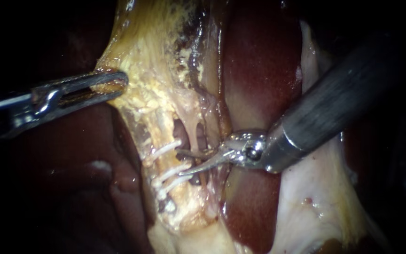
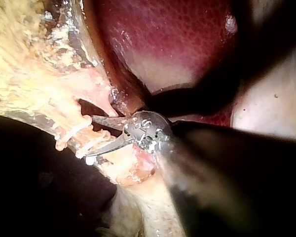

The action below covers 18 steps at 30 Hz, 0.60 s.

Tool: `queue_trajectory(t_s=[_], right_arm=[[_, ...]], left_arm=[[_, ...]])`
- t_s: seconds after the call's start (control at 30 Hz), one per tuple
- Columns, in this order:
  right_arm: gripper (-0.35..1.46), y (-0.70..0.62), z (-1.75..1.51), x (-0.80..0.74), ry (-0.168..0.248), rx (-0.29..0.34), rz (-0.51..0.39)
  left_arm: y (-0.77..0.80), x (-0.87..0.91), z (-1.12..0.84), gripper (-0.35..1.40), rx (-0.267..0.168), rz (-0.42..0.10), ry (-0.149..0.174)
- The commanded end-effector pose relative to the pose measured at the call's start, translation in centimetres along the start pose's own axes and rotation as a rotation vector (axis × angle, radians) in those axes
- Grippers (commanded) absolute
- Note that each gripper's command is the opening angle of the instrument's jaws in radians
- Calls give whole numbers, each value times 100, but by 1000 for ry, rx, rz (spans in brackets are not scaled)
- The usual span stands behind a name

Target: Go to the cutting position left tube

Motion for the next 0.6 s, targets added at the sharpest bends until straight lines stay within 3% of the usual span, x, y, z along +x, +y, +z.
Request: queue_trajectory(t_s=[0.03, 0.33, 0.6], right_arm=[[143, -2, 2, 1, 8, 17, -1], [140, -11, 18, 13, 35, 127, -37], [135, -14, 29, 21, 37, 188, -98]], left_arm=[[0, 0, 0, -35, 0, 0, 0], [0, 0, 0, -35, 0, 0, 0], [0, 0, 0, -35, 0, 0, 0]])
